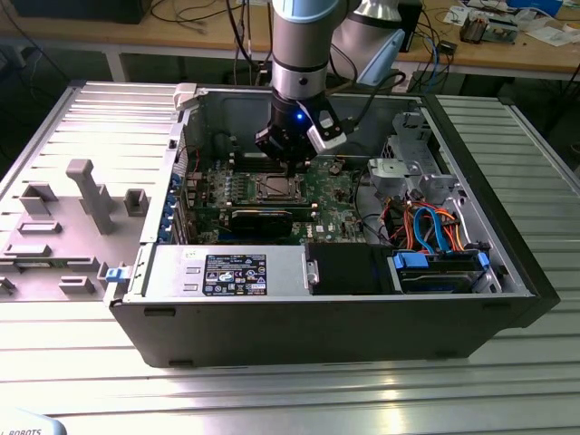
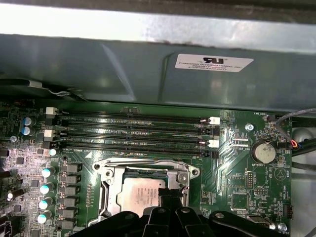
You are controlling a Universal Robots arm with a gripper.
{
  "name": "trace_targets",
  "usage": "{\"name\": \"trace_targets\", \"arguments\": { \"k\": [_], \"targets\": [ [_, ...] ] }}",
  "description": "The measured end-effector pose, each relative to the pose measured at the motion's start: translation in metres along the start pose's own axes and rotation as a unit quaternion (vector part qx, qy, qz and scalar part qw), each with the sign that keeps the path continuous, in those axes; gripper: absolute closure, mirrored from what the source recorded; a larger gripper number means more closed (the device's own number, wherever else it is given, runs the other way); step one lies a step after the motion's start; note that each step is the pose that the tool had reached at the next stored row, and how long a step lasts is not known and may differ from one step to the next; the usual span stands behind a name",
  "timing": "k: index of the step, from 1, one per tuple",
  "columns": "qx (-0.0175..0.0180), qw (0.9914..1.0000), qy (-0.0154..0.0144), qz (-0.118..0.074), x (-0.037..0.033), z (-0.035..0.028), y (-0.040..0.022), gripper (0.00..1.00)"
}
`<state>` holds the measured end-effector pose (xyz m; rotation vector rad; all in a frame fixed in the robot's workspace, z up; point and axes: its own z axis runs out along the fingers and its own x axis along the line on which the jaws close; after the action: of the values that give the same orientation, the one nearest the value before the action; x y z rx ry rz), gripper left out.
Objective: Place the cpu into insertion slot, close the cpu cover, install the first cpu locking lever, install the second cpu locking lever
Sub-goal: 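Install the second cpu locking lever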
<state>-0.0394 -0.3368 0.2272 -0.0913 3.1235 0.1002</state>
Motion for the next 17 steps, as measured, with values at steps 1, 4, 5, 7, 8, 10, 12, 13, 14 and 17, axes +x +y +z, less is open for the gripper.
{"name": "trace_targets", "arguments": {
  "k": [1,4,5,7,8,10,12,13,14,17],
  "targets": [
    [-0.0002,1.00000,-0.0001,0.000,0.0000,0.0000,0.0000,0.89],
    [-0.0002,1.00000,0.0000,0.000,0.0000,-0.0002,-0.0008,0.89],
    [-0.0003,1.00000,0.0000,0.000,0.0001,-0.0002,-0.0015,0.89],
    [-0.0009,1.00000,-0.0001,0.000,0.0002,-0.0003,-0.0041,0.89],
    [-0.0011,1.00000,-0.0001,0.000,0.0003,-0.0004,-0.0053,0.89],
    [-0.0011,1.00000,-0.0001,0.000,0.0004,-0.0005,-0.0074,0.89],
    [-0.0011,1.00000,-0.0001,0.000,0.0005,-0.0005,-0.0077,0.89],
    [-0.0011,1.00000,-0.0001,0.000,0.0004,-0.0006,-0.0078,0.89],
    [-0.0011,1.00000,-0.0001,0.000,0.0005,-0.0006,-0.0080,0.89],
    [-0.0011,1.00000,-0.0001,0.000,0.0005,-0.0006,-0.0083,0.89]
  ]
}}
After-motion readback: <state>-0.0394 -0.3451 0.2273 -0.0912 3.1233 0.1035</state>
